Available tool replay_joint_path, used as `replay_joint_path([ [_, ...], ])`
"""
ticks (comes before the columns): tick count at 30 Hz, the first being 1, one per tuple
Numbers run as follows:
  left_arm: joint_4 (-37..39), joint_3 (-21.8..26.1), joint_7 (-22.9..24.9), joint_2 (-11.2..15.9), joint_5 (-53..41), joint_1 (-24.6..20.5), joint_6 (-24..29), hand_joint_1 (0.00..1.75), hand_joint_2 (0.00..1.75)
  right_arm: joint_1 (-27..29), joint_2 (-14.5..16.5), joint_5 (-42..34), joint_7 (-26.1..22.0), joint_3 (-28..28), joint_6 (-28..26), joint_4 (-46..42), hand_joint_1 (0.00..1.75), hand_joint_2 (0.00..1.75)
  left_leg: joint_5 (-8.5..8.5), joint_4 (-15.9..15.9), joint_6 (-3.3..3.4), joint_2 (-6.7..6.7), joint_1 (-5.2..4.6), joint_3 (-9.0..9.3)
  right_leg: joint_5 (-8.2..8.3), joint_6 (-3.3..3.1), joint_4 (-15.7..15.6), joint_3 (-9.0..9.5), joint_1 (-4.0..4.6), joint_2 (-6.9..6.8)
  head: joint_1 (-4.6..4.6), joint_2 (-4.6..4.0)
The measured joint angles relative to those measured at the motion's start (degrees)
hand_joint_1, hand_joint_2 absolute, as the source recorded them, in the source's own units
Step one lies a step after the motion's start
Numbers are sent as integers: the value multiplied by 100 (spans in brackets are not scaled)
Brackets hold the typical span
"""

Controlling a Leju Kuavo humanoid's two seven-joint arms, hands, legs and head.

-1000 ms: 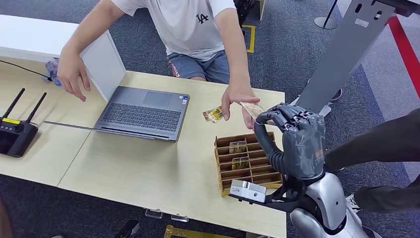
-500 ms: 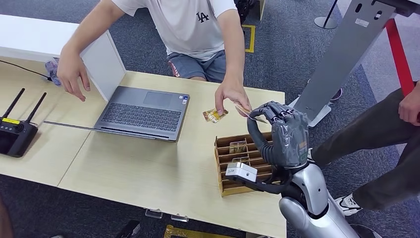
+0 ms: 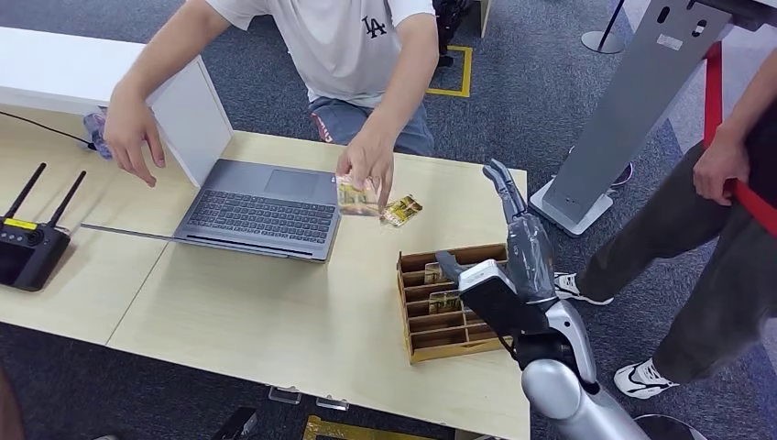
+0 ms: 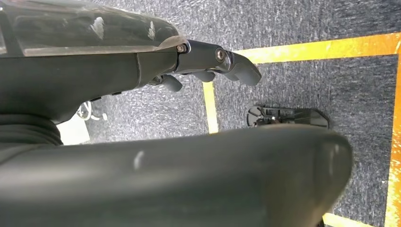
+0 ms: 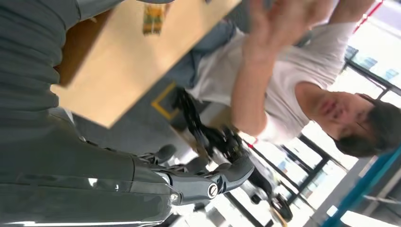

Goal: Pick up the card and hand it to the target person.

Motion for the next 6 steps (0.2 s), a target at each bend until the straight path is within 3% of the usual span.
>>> replay_joint_path([
  [6, 1, 0, 78, 7, 50, 12, 19, 0, 0, 388, -222, -949, 553, -254, 667, -132, 0, 175, 0, 0, 0, 0, 0, -2, 0, 0, -3, -3, 0, 0, -1, 0],
])
